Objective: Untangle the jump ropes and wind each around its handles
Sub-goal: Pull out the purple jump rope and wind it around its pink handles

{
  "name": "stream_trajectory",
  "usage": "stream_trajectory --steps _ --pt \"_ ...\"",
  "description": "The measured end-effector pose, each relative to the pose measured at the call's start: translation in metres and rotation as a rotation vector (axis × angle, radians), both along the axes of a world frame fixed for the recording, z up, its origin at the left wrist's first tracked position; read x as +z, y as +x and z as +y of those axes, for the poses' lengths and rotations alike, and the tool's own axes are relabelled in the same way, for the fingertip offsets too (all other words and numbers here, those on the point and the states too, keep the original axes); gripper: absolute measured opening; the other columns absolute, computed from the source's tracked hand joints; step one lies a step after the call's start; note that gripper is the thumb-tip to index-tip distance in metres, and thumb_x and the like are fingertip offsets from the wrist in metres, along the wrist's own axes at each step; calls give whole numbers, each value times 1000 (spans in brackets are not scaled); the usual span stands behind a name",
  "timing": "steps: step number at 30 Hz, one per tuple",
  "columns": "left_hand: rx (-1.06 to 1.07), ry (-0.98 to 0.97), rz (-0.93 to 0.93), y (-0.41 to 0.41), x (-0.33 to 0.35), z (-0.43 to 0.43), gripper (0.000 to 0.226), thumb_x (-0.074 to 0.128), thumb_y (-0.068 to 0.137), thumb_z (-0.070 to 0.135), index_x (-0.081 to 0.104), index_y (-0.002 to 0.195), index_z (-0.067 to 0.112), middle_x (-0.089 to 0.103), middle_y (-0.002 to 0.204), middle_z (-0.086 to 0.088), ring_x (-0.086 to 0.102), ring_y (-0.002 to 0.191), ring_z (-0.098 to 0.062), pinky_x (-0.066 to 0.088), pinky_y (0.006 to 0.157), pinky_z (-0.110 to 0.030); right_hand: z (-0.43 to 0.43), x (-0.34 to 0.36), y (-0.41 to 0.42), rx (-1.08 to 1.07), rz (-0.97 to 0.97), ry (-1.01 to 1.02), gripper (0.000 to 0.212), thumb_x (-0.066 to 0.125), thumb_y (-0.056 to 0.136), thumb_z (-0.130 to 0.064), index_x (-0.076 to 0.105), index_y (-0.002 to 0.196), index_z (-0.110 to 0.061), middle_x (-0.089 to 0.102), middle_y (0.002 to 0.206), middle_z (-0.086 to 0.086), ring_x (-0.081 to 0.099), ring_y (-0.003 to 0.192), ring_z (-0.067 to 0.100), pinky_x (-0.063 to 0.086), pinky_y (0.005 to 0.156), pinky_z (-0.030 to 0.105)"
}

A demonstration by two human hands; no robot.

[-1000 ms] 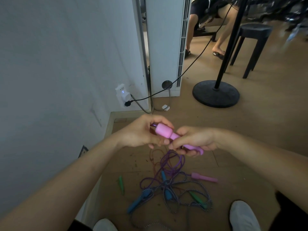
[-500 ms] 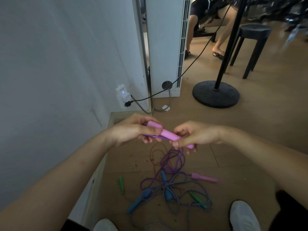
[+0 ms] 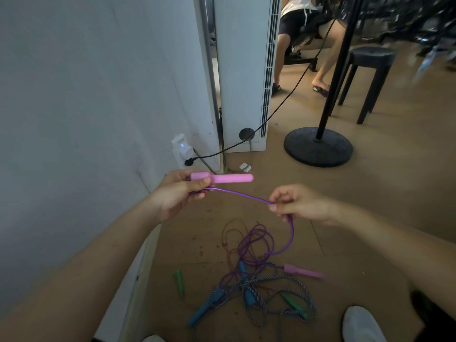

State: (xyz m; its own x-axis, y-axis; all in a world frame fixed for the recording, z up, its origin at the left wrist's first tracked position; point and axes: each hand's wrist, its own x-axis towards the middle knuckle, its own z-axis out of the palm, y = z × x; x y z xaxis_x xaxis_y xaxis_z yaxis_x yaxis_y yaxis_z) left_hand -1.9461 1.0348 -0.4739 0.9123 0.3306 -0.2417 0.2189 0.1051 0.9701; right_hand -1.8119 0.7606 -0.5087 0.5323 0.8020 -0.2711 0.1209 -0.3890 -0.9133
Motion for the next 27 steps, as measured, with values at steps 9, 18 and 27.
stream_trajectory --steps 9,18,27 --pt "-258 53 26 -3 5 -11 42 72 78 12 67 118 -1 69 94 -9 64 75 -14 55 66 -17 7 16 -4 88 -70 57 44 78 82 -26 63 124 -26 58 77 3 46 54 12 40 48 24" --pt "-403 152 29 2 8 -22 34 72 84 5 67 116 -4 67 95 -17 61 78 -19 54 65 -19 13 22 -11 215 -214 -11 26 67 92 -22 63 116 -13 70 95 8 52 46 12 41 41 20" --pt "-337 96 -25 6 12 -23 42 72 77 8 66 118 -2 67 94 -16 63 73 -17 54 63 -18 13 23 -9 209 94 88 38 48 98 -36 62 119 -8 44 73 -2 29 50 10 21 44 26"
